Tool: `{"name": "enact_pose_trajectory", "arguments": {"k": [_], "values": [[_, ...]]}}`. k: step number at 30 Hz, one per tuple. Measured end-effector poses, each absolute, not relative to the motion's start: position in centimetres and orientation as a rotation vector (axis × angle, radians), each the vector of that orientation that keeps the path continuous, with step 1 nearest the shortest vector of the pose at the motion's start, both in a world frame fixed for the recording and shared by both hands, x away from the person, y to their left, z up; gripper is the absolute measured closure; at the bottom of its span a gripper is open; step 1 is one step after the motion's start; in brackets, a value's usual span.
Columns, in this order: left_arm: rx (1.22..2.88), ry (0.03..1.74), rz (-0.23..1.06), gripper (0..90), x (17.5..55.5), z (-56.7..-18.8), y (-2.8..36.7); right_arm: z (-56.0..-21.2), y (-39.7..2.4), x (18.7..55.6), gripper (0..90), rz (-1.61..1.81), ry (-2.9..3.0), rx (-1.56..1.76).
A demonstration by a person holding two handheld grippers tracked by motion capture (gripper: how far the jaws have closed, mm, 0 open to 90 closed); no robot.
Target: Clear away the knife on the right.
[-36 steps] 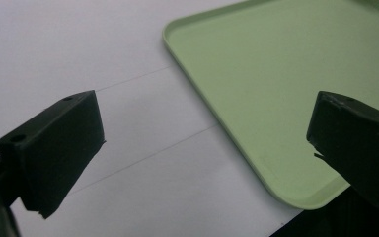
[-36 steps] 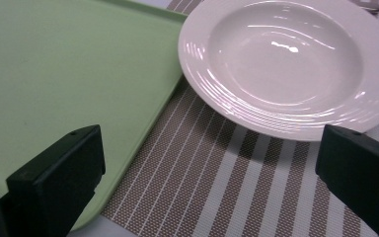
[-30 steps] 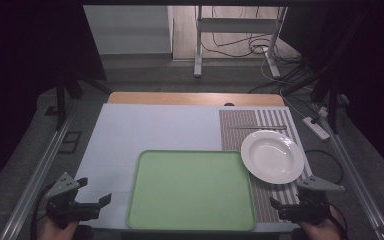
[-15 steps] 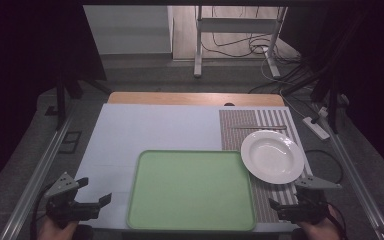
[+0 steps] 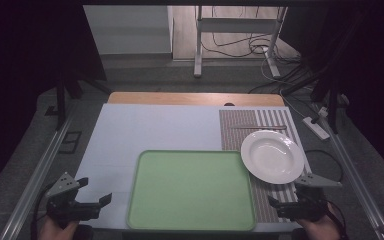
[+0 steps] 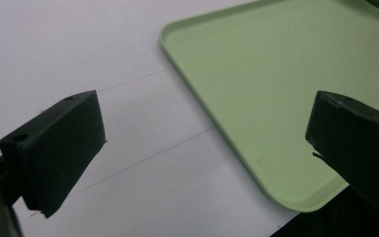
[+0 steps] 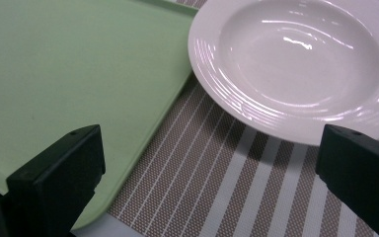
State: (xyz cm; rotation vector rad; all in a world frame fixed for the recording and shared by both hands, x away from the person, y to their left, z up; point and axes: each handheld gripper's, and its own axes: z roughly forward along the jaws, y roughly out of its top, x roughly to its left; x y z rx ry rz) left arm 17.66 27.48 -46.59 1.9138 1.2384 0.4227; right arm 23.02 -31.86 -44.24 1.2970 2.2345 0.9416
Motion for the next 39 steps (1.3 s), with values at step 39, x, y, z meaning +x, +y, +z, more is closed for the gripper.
{"name": "enact_pose_trajectory", "arguments": {"k": [39], "values": [[1.922, 1.231, 0.437, 1.7, 17.6, -46.6, 27.4, -44.5, -29.6, 29.8, 0.0, 0.967, 2.294, 1.298]]}}
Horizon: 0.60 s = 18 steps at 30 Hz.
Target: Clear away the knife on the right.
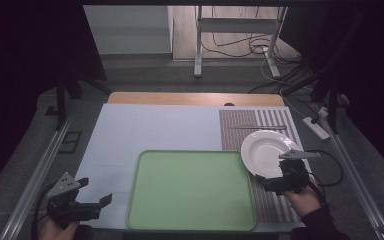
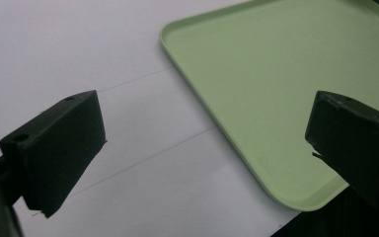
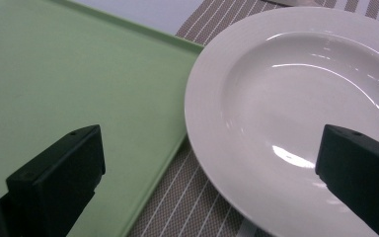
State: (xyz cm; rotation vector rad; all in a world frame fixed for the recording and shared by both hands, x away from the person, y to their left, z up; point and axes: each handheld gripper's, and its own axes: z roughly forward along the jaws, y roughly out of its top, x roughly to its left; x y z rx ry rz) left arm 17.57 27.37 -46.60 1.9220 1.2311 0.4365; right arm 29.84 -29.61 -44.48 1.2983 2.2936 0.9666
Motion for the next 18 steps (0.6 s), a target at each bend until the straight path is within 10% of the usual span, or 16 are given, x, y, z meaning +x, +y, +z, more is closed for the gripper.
{"name": "enact_pose_trajectory", "arguments": {"k": [18], "values": [[1.920, 1.227, 0.438, 1.7, 17.5, -46.6, 27.4, -45.2, -29.0, 36.5, 0.0, 0.858, 2.302, 1.309]]}}
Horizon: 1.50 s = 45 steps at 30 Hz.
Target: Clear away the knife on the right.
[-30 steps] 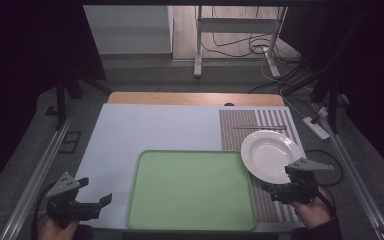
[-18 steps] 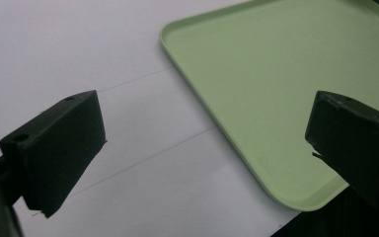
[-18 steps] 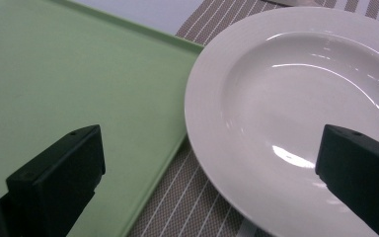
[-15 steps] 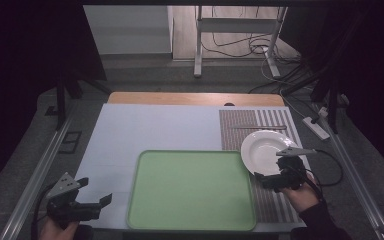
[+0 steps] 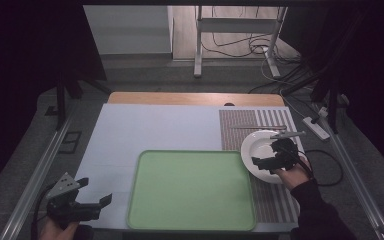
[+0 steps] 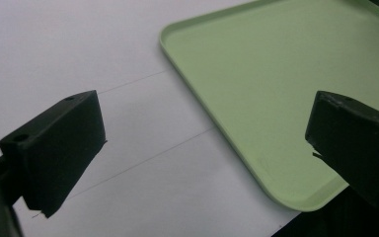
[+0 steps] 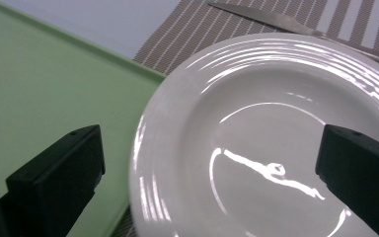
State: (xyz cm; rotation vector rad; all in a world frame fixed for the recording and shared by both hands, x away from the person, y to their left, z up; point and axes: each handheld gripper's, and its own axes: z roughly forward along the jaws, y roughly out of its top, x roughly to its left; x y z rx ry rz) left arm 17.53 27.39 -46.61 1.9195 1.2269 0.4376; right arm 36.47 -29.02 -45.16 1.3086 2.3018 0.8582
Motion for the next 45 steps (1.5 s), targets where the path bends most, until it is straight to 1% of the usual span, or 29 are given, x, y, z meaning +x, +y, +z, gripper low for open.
{"name": "enact_pose_trajectory", "arguments": {"k": [12, 23, 45], "values": [[1.920, 1.226, 0.433, 1.7, 17.5, -46.6, 27.4, -45.8, -29.9, 40.2, 0.0, 0.773, 2.258, 1.324], [1.914, 1.228, 0.426, 1.7, 17.6, -46.6, 27.5, -46.5, -31.1, 43.9, 0.0, 0.730, 2.221, 1.409], [1.900, 1.226, 0.407, 1.6, 17.6, -46.7, 27.7, -47.6, -31.3, 48.7, 0.0, 0.665, 2.205, 1.468]]}}
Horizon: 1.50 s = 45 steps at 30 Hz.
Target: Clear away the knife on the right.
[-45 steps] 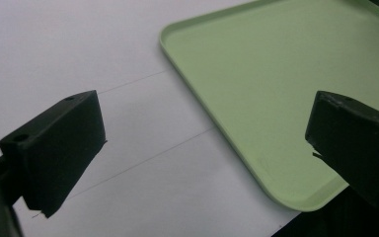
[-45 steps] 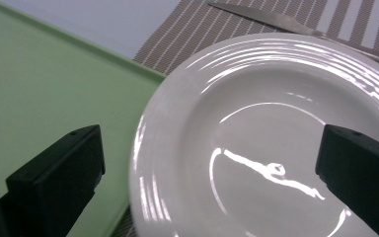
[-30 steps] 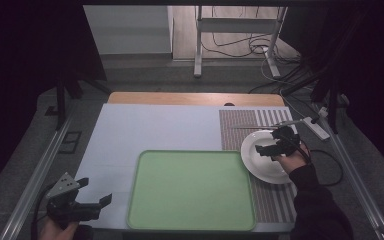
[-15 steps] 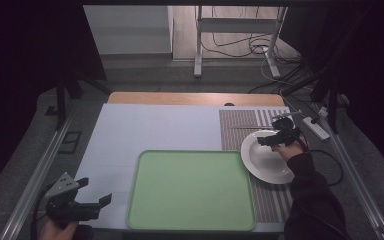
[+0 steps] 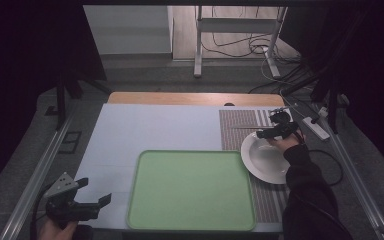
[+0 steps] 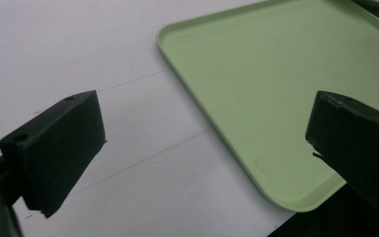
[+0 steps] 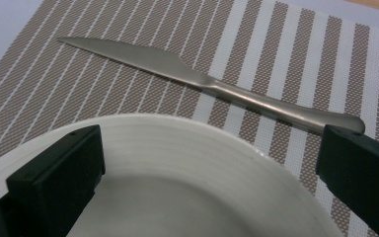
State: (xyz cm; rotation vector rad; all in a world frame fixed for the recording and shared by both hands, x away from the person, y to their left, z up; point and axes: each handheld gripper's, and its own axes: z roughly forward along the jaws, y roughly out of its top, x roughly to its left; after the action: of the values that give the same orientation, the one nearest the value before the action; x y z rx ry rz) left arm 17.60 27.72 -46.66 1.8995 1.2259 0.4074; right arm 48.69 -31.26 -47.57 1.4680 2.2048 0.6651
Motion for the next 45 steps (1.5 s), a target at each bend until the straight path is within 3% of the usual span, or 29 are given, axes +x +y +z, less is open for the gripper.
{"name": "enact_pose_trajectory", "arguments": {"k": [13, 17, 19, 21, 23, 28, 45], "values": [[1.893, 1.223, 0.402, 1.7, 17.6, -46.7, 27.8, -47.8, -32.2, 50.7, 3.1, 0.640, 2.200, 1.526], [1.895, 1.221, 0.400, 1.7, 17.6, -46.7, 27.8, -47.5, -32.6, 51.1, 21.7, 0.660, 2.217, 1.519], [1.894, 1.221, 0.399, 1.7, 17.6, -46.7, 27.8, -47.1, -33.0, 51.4, 40.4, 0.670, 2.198, 1.493], [1.893, 1.221, 0.398, 1.7, 17.6, -46.7, 27.8, -47.1, -33.1, 51.5, 45.4, 0.670, 2.203, 1.494], [1.892, 1.223, 0.397, 1.7, 17.6, -46.7, 27.8, -47.1, -33.5, 51.9, 61.4, 0.694, 2.223, 1.509], [1.896, 1.222, 0.397, 1.7, 17.6, -46.7, 27.8, -47.6, -34.1, 52.8, 88.1, 0.692, 2.253, 1.498], [1.897, 1.222, 0.395, 1.6, 17.5, -46.7, 27.8, -50.0, -35.4, 54.5, 90.0, 0.566, 2.150, 1.560]]}}
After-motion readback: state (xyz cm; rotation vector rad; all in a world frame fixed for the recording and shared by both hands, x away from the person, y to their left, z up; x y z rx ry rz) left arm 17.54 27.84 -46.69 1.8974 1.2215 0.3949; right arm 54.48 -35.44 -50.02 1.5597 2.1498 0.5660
